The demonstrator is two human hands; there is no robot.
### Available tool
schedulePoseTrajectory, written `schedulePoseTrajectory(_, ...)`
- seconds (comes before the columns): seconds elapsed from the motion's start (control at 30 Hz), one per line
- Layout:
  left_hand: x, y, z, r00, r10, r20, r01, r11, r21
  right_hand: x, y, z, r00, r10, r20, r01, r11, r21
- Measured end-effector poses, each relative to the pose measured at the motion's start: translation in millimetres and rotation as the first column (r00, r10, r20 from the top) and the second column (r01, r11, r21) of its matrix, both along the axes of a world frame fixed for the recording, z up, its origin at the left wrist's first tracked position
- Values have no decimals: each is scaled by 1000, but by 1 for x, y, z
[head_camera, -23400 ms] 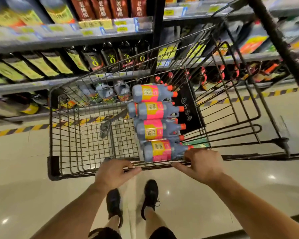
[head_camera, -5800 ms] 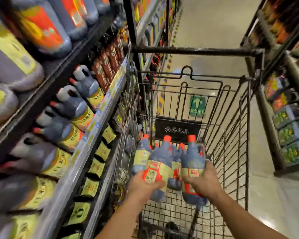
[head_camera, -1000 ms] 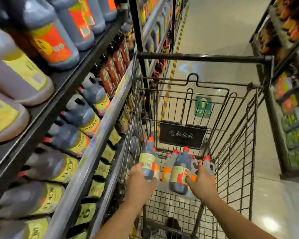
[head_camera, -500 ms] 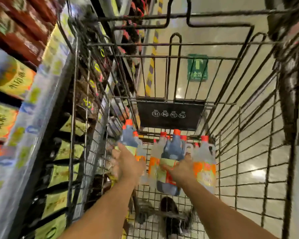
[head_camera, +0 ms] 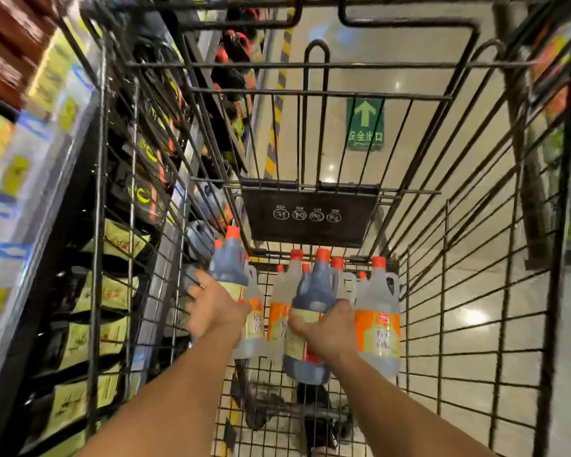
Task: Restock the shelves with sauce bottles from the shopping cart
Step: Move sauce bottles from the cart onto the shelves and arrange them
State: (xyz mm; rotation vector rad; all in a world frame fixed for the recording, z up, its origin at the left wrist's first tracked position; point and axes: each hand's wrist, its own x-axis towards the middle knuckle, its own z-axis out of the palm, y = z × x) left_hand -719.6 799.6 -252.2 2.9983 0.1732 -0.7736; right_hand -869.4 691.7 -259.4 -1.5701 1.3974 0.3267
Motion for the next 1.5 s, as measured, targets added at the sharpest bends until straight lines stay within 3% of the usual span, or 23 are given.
schedulePoseTrajectory(0.23, -31, 13, 43, 996, 88, 25, -78, 960, -267, -29, 20, 22, 999, 28, 47, -26, 999, -40)
schedulePoseTrajectory(0.43, -69, 42, 95, 990, 143, -14, -125, 806, -578, -51, 32, 61, 987, 16, 161, 6, 990, -139)
schedulePoseTrajectory(0.6, -100, 78, 160, 991, 130, 17, -86, 739, -668, -61, 49, 118, 948, 58, 312, 26, 966, -258)
schedulePoseTrajectory(0.77, -121, 115, 235, 983, 133, 124, 28, 561, -827, -63, 72, 198, 842, 158, 516, 66, 919, -389)
schedulePoseTrajectory(1.13, -146, 212, 406, 888, 233, 397, 255, 470, -845, -56, 137, 381, 656, 385, 649, -5, 862, -506)
schedulePoseTrajectory(1.3, -161, 261, 462, 807, 313, 500, 323, 475, -819, -50, 177, 447, 577, 463, 673, 2, 823, -569)
schedulePoseTrajectory(1.5, -182, 316, 511, 724, 406, 558, 398, 415, -818, -42, 229, 505, 459, 574, 678, -57, 781, -622)
